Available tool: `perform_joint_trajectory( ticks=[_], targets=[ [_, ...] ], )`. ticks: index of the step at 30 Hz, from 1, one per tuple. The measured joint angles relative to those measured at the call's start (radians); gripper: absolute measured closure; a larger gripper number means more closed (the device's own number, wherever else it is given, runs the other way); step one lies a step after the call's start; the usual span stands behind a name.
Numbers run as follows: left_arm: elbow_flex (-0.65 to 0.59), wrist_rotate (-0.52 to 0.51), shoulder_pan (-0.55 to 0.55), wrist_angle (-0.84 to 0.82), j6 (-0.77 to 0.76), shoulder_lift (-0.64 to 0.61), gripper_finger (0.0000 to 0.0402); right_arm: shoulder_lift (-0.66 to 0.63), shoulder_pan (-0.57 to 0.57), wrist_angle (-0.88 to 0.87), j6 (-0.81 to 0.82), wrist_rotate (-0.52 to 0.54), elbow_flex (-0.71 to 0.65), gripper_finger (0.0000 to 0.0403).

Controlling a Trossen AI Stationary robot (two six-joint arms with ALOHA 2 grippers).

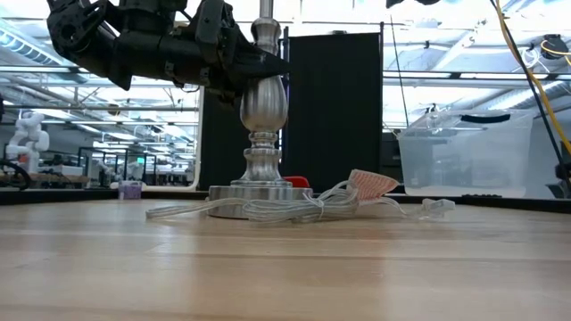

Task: Screw lightbulb
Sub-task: Remove the white lightbulb from the silver lamp

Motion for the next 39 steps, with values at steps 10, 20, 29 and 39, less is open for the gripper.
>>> perform_joint_trajectory(
  ticks=[10, 20, 29, 39],
  targets=[
    [0.0, 0.011, 0.0, 0.0, 0.007, 0.0, 0.0211, -0.136, 0.006, -0.256, -0.125, 0.234, 0.001, 0.005],
    [0.0, 0.015, -0.001, 0.001, 0.019, 0.0, 0.0211, -0.149, 0.086, -0.37, -0.124, 0.339, 0.0, 0.0051],
    [0.0, 0.007, -0.001, 0.0, 0.019, 0.0, 0.0211, -0.148, 0.213, -0.3, -0.138, 0.702, -0.04, 0.0051],
    [0.0, -0.002, -0.001, 0.001, 0.018, 0.0, 0.0211, 0.004, 0.3, 0.105, -0.166, 0.862, -0.083, 0.0051]
  ],
)
